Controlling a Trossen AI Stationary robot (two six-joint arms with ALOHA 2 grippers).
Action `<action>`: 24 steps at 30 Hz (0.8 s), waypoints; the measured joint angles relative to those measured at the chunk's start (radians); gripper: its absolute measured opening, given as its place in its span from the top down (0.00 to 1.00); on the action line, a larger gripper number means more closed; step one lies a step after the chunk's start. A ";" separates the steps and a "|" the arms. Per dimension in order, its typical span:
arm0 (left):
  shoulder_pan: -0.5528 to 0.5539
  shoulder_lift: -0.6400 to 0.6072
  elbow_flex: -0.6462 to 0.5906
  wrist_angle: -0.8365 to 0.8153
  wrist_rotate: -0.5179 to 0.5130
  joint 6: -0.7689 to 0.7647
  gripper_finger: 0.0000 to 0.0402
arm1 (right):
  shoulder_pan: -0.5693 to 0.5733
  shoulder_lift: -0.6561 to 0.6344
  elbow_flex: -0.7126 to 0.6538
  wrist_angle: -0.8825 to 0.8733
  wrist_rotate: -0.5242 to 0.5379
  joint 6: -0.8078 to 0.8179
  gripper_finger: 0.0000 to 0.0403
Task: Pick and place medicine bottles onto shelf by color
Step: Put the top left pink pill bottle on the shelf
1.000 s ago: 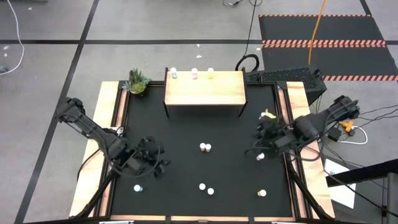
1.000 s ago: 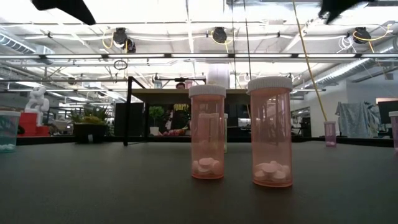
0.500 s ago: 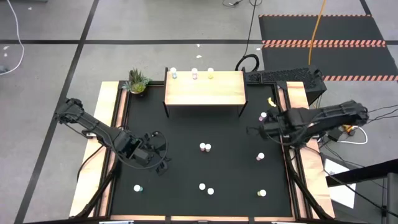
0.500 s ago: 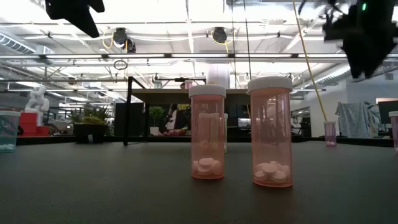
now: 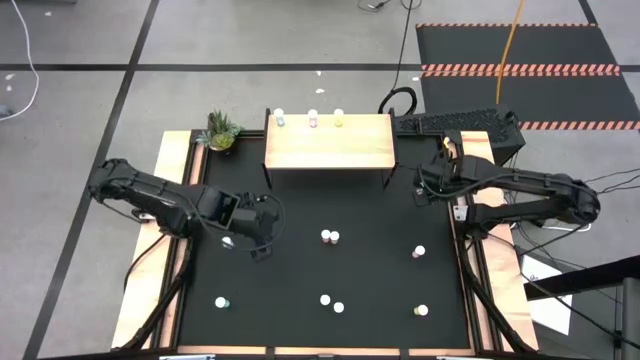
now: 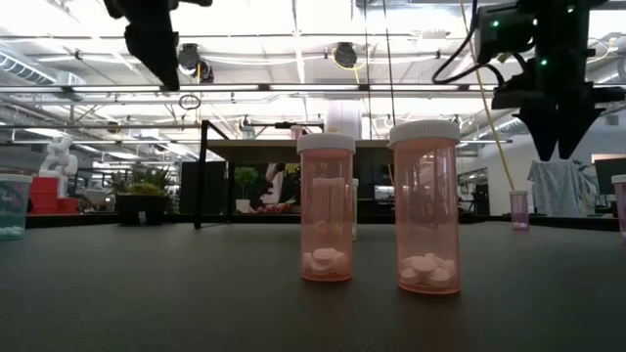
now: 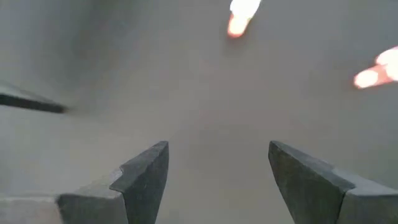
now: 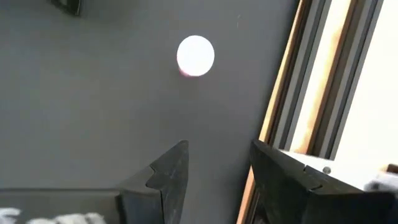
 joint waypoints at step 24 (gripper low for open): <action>0.164 -0.001 0.000 -0.216 0.008 0.213 0.32 | -0.243 0.096 0.000 0.282 -0.036 -0.183 0.51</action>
